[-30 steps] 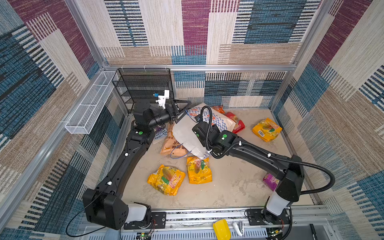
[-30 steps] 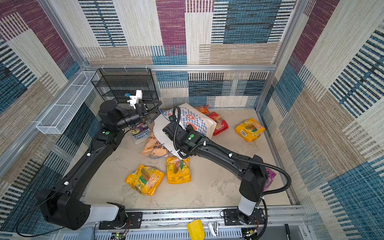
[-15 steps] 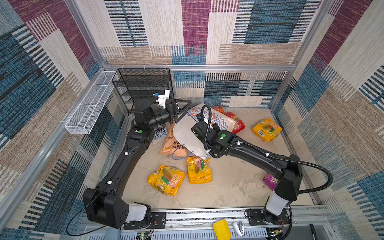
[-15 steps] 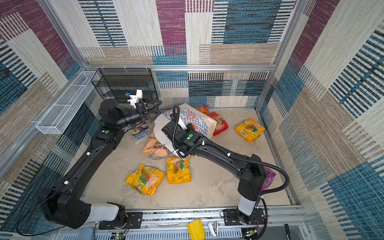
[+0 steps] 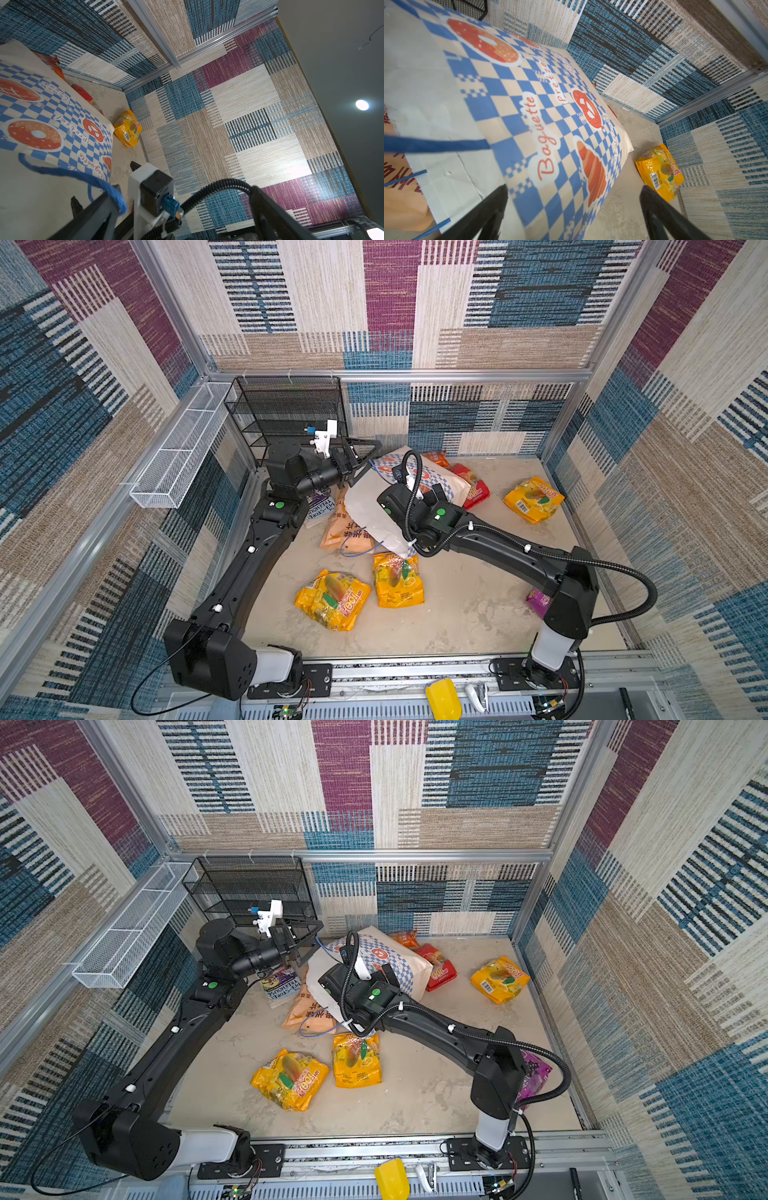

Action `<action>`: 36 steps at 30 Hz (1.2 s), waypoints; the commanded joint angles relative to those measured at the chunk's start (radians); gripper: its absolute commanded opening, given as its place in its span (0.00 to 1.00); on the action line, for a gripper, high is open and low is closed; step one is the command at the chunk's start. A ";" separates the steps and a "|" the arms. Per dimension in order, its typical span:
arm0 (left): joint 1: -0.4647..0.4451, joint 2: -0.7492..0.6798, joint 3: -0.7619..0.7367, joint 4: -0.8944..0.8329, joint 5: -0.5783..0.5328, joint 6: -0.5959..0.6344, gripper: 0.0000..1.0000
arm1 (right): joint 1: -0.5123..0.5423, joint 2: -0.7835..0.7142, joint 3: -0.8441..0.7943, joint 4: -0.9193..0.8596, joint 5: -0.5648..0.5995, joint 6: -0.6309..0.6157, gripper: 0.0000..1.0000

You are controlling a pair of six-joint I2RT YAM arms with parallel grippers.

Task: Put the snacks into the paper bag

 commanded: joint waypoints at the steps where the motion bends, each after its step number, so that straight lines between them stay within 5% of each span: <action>1: 0.001 -0.004 -0.004 0.021 -0.005 0.016 0.99 | 0.004 0.025 0.029 0.023 0.044 0.044 0.99; 5: 0.001 -0.015 -0.019 0.013 -0.006 0.019 0.99 | 0.004 0.042 0.032 -0.014 0.117 0.079 0.93; 25: 0.001 -0.024 -0.025 -0.103 -0.060 0.078 0.99 | 0.015 0.077 0.118 -0.178 0.234 0.141 0.03; 36: 0.000 -0.008 0.111 -0.377 0.083 0.303 0.99 | -0.015 0.122 0.313 -0.308 0.129 0.019 0.00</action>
